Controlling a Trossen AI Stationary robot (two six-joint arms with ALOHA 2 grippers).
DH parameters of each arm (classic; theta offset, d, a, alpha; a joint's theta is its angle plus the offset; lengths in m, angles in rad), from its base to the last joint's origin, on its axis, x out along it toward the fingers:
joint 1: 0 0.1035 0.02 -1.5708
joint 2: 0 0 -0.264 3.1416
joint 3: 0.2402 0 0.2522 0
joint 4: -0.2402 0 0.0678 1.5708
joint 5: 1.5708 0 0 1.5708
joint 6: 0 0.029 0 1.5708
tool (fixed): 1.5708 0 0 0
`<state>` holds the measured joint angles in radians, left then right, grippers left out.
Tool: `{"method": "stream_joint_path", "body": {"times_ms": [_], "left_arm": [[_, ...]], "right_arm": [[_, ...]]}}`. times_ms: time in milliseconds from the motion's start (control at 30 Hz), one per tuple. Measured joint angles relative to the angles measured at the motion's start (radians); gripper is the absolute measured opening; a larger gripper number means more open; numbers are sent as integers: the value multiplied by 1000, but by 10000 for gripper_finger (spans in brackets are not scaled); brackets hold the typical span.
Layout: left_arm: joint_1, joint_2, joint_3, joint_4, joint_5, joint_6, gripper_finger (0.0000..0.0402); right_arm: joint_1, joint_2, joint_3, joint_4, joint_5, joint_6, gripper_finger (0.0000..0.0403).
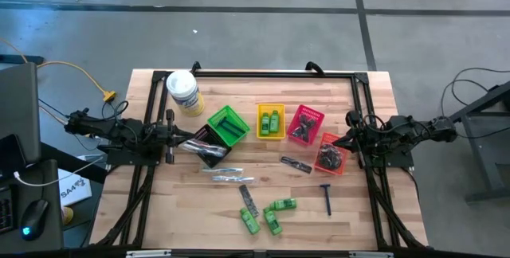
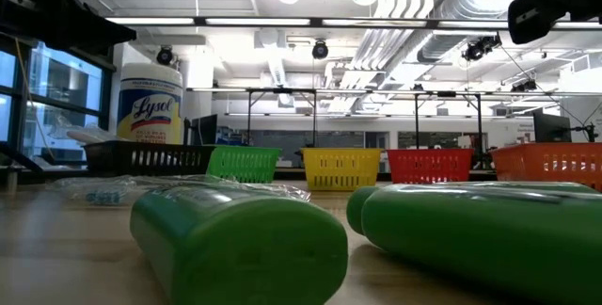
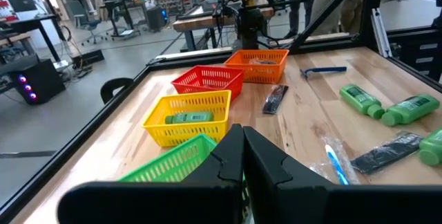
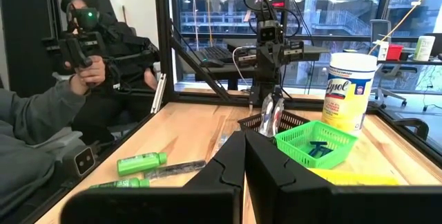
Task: Pick & Place Travel size toiletries
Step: Put the left green bottle shampoo into the yellow bin
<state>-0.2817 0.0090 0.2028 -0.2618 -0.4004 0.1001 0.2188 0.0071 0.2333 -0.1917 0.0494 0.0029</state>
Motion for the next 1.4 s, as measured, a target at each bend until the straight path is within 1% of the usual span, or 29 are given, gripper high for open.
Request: {"method": "stream_joint_path", "body": {"times_ms": [300,1400], "left_arm": [[0,0,0,-27,20,-33,0],[0,0,0,-25,18,-27,0]], "right_arm": [[0,0,1,0,3,0,2],[0,0,1,-16,1,-3,2]]}}
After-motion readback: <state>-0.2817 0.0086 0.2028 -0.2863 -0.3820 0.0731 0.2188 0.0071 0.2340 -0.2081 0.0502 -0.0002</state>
